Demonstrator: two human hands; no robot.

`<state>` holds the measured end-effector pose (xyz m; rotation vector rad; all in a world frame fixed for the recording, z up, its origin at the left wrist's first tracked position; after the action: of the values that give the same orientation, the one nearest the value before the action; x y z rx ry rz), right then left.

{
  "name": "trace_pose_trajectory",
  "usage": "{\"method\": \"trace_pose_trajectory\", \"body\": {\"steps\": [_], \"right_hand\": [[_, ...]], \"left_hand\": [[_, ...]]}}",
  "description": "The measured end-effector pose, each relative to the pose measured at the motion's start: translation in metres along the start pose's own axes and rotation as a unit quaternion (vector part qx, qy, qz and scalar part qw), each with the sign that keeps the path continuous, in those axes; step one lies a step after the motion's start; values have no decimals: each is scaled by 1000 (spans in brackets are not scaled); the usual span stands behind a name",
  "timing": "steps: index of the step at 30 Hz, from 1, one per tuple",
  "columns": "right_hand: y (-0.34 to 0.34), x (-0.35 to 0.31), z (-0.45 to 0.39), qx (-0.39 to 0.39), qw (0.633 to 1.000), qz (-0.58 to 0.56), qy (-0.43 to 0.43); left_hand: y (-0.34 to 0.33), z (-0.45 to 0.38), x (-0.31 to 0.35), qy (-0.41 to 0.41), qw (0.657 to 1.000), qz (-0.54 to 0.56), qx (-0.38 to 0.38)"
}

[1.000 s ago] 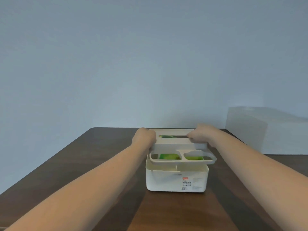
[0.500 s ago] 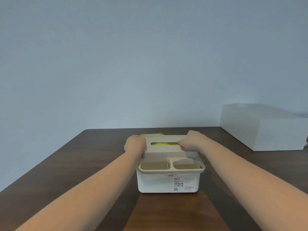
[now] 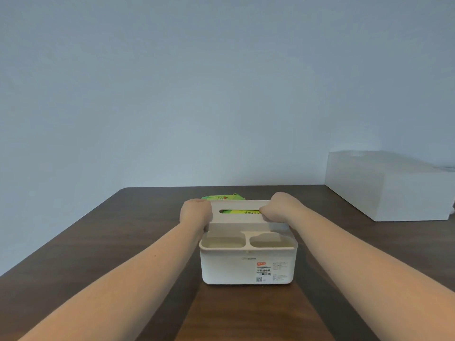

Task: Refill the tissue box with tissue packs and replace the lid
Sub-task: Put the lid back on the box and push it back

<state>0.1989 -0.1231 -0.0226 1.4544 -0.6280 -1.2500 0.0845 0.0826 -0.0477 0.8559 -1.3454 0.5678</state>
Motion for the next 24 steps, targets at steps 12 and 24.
{"method": "trace_pose_trajectory", "body": {"steps": [12,24], "right_hand": [[-1,4,-1,-4,1000,-20,-4],[-4,5,16,10,995,-100,31]], "left_hand": [[-11,0,15,-21,980,-191,-40],[-2,14,-4,31,980,-189,-57]]}}
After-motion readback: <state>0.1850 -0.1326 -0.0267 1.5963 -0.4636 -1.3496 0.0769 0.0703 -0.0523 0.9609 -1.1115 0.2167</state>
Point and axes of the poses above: each hand's wrist, its own z-axis away from the middle knuckle, its own y-axis out of the back of the hand, x = y × z, the point moved 10 cm from there along -z, towards the middle knuckle, and after that the axes turned 1 degree about z, right-handed, at the moved point
